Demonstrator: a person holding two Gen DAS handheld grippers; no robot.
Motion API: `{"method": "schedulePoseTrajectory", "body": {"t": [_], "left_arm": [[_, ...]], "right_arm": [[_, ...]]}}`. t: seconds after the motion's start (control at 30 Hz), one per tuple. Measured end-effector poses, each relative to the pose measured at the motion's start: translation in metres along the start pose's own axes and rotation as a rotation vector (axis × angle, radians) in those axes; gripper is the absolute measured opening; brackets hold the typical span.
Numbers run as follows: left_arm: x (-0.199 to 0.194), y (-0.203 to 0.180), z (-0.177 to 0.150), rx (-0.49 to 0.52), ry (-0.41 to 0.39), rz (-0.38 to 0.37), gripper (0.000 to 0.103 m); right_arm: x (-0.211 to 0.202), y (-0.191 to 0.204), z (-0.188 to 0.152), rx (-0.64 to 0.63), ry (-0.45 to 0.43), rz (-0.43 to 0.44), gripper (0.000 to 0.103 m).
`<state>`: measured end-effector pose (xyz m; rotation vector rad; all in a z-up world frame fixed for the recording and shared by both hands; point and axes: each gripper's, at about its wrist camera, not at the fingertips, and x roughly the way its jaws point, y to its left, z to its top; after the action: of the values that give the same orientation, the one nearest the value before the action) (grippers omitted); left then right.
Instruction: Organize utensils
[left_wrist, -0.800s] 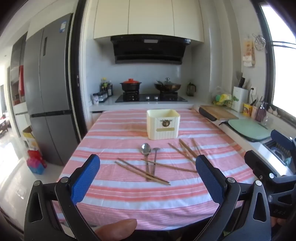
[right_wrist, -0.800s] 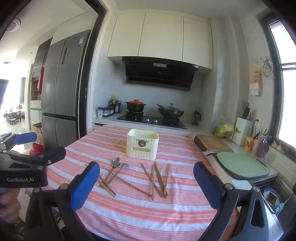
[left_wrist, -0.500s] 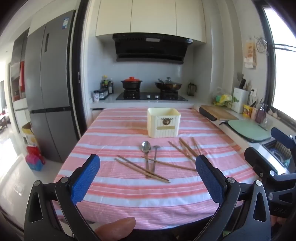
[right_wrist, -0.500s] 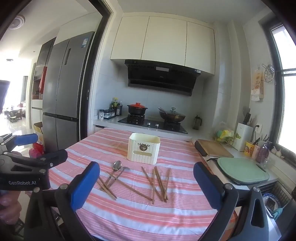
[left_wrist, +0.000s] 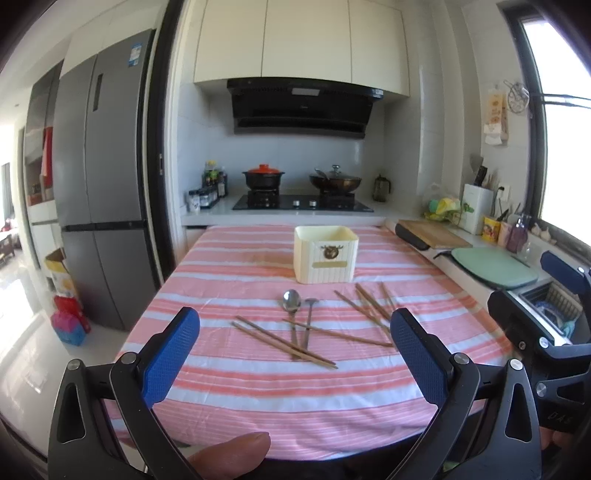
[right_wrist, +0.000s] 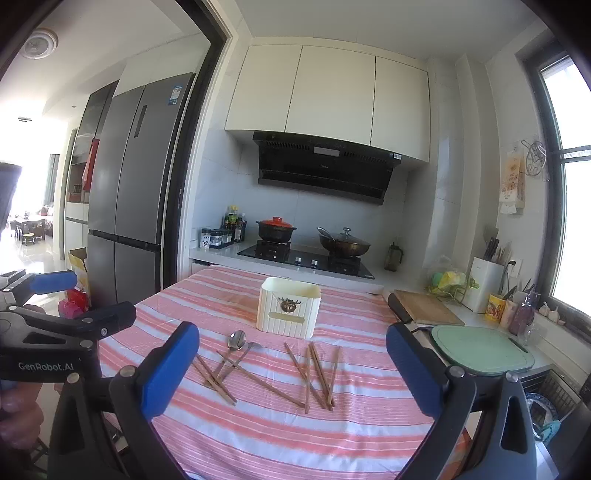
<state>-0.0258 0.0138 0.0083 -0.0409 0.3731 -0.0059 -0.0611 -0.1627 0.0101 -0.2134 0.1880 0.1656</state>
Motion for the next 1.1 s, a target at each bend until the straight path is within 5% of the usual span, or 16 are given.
{"method": "schedulePoseTrajectory", "body": {"t": [1.1], "left_arm": [[-0.0052, -0.0025, 0.0, 0.003, -0.019, 0.01, 0.103]], "right_arm": [[-0.0064, 0.0004, -0.0032, 0.001, -0.015, 0.012, 0.103]]}}
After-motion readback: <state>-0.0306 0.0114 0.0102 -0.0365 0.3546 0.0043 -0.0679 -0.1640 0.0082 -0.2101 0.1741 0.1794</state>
